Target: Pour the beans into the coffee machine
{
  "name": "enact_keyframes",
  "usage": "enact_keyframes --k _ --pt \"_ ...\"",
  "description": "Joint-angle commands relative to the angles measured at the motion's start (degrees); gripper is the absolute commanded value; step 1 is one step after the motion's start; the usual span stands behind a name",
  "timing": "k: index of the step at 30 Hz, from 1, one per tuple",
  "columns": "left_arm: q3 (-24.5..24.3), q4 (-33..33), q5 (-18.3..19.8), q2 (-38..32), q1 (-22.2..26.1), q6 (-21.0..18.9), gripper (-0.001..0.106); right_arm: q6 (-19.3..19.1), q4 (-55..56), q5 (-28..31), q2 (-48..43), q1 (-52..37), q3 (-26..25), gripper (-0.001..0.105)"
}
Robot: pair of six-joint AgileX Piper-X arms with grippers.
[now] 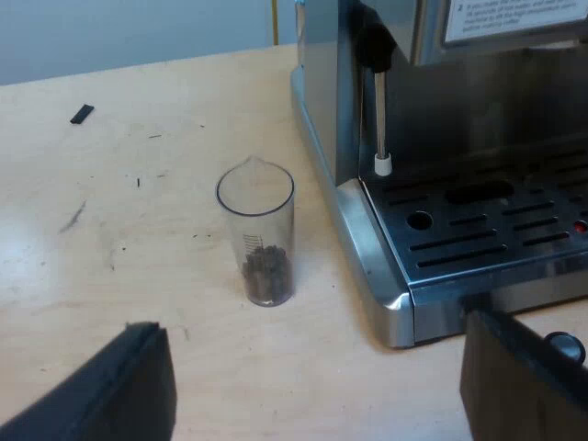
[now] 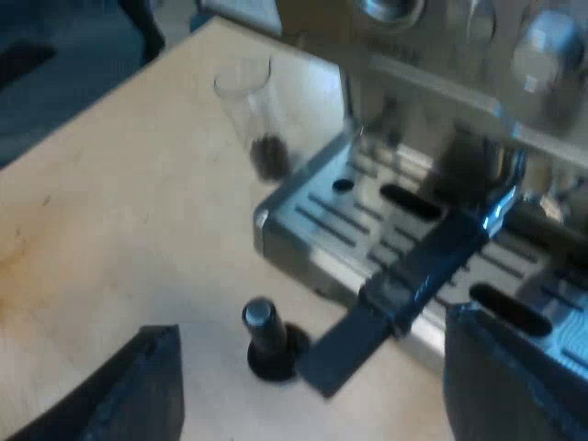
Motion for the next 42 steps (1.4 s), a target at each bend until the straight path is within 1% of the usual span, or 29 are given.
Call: enact_keyframes --k 1,11,12,15,19,20,23,25,27,28,29,31,33,34,39,40,41,42 --pt "0.6 -1.6 -0.5 0.0 -0.1 -0.1 0.066 -0.3 -2.4 -0.1 0.3 0.2 -0.5 0.062" --pt "3.6 -7.2 -0.5 0.1 -0.1 -0.1 0.066 -0.3 -3.4 -0.1 0.9 0.2 0.3 0.062" --pt "6.4 -11.3 -0.5 0.1 -0.1 -0.1 0.066 -0.3 -3.4 -0.3 0.9 0.2 1.1 0.062" --pt "8.9 -14.4 -0.5 0.2 -0.1 -0.1 0.068 -0.3 -3.6 -0.7 0.9 0.2 2.4 0.062" --pt "13.1 -18.9 -0.5 0.2 -0.1 -0.1 0.081 -0.7 -5.2 -2.0 0.9 1.3 4.6 0.062" --pt "13.5 -19.7 -0.5 0.2 -0.1 -0.1 0.082 -0.6 -5.7 -2.0 0.9 1.7 4.9 0.062" --pt "16.8 -23.0 -0.5 0.2 -0.1 -0.1 0.082 -0.6 -8.7 -2.0 0.9 3.5 6.9 0.062" --pt "19.5 -27.1 -0.5 0.3 -0.1 -0.2 0.082 -0.6 -12.0 -2.0 0.9 5.1 8.9 0.062" --pt "21.6 -29.8 -0.5 0.3 -0.1 -0.5 0.082 -0.6 -13.9 -1.8 0.9 6.1 10.2 0.062" --pt "23.3 -32.6 -0.5 0.3 -0.1 -1.4 0.082 -0.6 -15.5 -1.5 0.9 6.8 11.1 0.062" --pt "23.8 -33.9 -0.5 0.3 -0.1 -1.7 0.082 -0.6 -16.5 -1.5 0.9 7.1 11.5 0.062" --pt "26.4 -38.3 -0.5 0.3 -0.1 -3.5 0.082 -0.6 -18.3 -1.5 0.9 7.7 12.7 0.062" --pt "27.3 -39.7 -0.5 0.3 -0.1 -4.2 0.082 -0.6 -18.9 -1.5 0.9 8.0 13.2 0.062" --pt "28.8 -41.0 -0.5 0.3 -0.1 -5.2 0.082 -0.6 -19.1 -1.5 0.9 8.0 13.3 0.062" --pt "29.1 -44.2 -0.5 3.6 -0.1 -5.4 0.082 -0.6 -20.1 -1.5 0.9 8.0 13.3 0.062" --pt "29.1 -47.2 -0.5 8.1 -0.1 -5.4 0.082 -0.6 -20.1 -1.5 0.9 8.0 13.3 0.062" --pt "29.1 -47.2 -0.5 8.1 -0.1 -5.4 0.082 -0.6 -20.1 -1.5 0.9 8.0 13.3 0.062" --pt "29.4 -49.9 -0.5 11.0 -0.1 -5.4 0.082 -0.6 -20.1 -1.5 0.9 8.0 13.3 0.062"
